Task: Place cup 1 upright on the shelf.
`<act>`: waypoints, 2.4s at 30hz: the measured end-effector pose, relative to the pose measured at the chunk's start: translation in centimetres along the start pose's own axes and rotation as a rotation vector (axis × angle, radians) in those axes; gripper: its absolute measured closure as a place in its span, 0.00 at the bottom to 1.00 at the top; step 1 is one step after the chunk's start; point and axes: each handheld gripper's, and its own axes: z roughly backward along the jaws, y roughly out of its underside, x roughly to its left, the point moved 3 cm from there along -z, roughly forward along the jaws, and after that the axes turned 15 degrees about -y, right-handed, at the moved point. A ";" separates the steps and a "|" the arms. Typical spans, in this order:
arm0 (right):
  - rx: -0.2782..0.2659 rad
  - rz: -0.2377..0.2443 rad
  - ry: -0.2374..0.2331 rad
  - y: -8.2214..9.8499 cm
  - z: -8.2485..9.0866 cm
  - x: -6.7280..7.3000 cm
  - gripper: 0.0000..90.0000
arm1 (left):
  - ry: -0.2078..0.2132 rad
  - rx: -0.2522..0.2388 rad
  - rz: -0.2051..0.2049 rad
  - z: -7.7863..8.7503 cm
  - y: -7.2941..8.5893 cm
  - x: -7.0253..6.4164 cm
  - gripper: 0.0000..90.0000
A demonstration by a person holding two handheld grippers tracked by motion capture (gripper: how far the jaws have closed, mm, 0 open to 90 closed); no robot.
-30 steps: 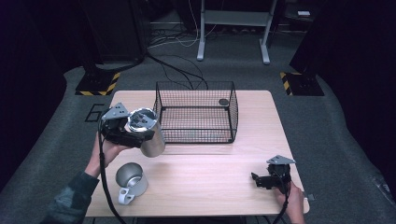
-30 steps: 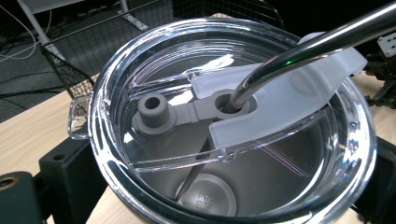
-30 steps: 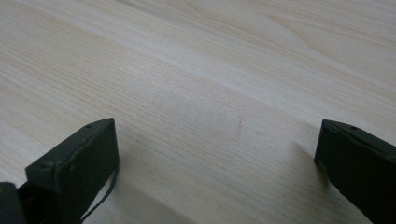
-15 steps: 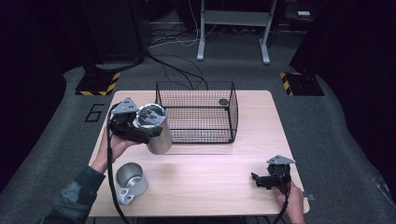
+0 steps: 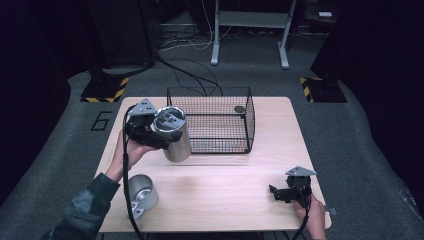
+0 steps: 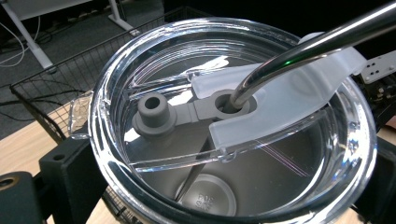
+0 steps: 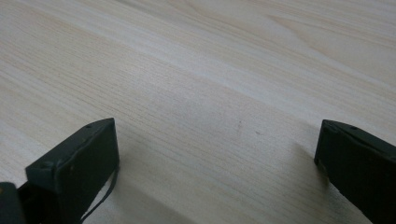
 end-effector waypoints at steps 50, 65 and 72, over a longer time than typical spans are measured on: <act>-0.004 0.009 -0.005 0.0 0.0 -0.1 0.00 | -0.067 0.013 0.008 -5.4 -6.3 -1.0 0.04; -0.004 0.011 -0.006 0.0 0.0 -0.1 0.00 | -0.086 0.038 0.015 -8.0 -7.7 -0.2 0.04; -0.004 0.010 -0.006 0.0 0.0 -0.1 0.00 | -0.099 0.055 0.023 -9.6 -7.9 0.3 0.04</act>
